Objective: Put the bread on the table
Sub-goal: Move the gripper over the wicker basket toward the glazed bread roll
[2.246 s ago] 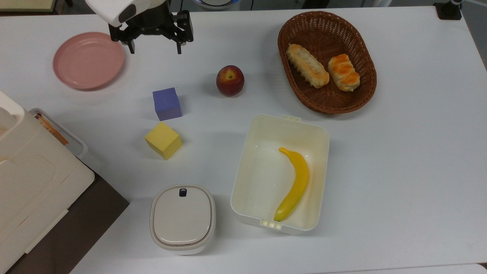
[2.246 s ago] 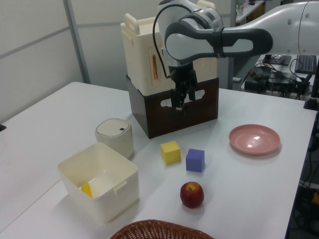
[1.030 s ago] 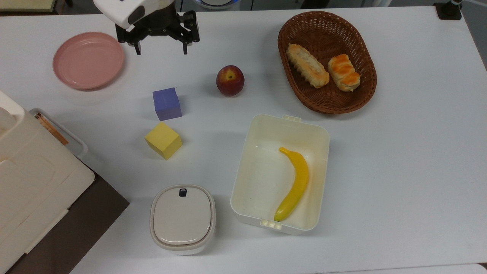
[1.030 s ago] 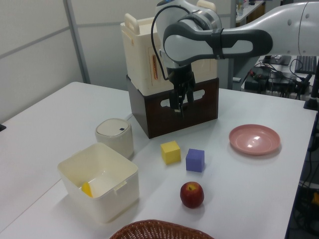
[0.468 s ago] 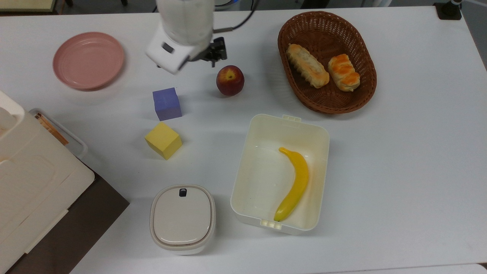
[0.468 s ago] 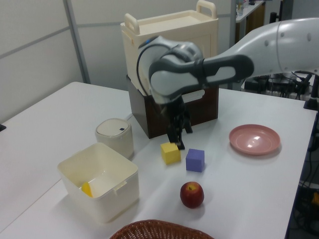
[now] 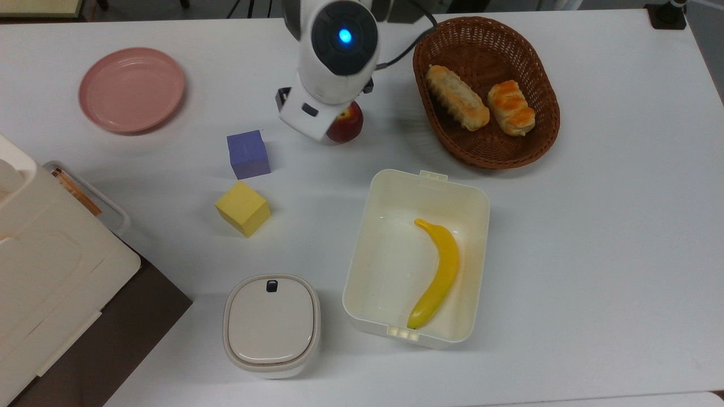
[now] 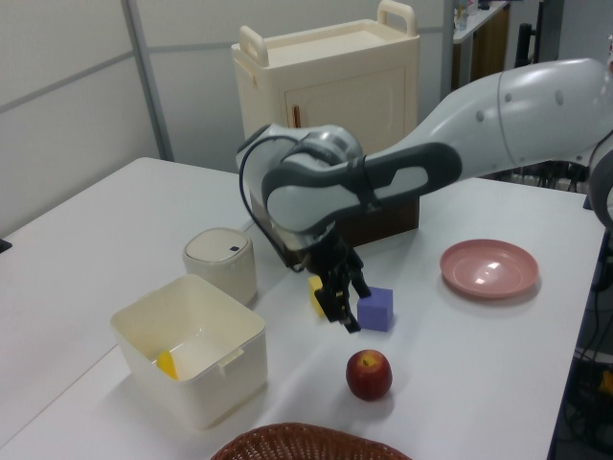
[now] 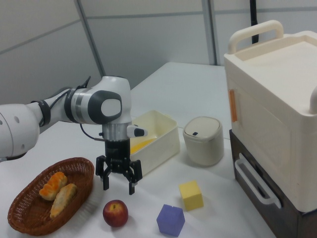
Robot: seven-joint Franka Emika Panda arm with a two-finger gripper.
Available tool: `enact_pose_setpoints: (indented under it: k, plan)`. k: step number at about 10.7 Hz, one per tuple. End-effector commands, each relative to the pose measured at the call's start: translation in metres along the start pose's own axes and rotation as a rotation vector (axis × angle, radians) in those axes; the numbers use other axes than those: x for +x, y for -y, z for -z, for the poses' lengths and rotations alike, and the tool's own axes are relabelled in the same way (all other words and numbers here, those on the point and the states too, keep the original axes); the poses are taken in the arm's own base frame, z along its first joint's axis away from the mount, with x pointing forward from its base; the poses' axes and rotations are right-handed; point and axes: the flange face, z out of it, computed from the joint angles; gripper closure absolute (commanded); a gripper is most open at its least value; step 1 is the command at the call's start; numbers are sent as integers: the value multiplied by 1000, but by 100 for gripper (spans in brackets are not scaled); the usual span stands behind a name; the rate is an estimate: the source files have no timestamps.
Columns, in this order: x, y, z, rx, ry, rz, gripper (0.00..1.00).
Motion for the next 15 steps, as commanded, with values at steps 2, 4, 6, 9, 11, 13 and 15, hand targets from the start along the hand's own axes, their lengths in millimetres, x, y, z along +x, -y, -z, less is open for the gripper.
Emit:
enact_pose_setpoints:
  k: [2, 4, 6, 9, 11, 13, 15]
  plan:
    - [8, 34, -13, -21, 48, 19, 0]
    - [11, 69, -8, -50, 38, 22, 0]
    - [14, 105, -4, -75, 24, 29, 0]
    - [14, 173, -3, -101, 8, 35, 0]
    - [19, 223, 1, -76, -81, 27, 0]
    - [34, 262, -14, -50, -132, -18, 0]
    - [41, 297, -27, -53, -165, -34, 0]
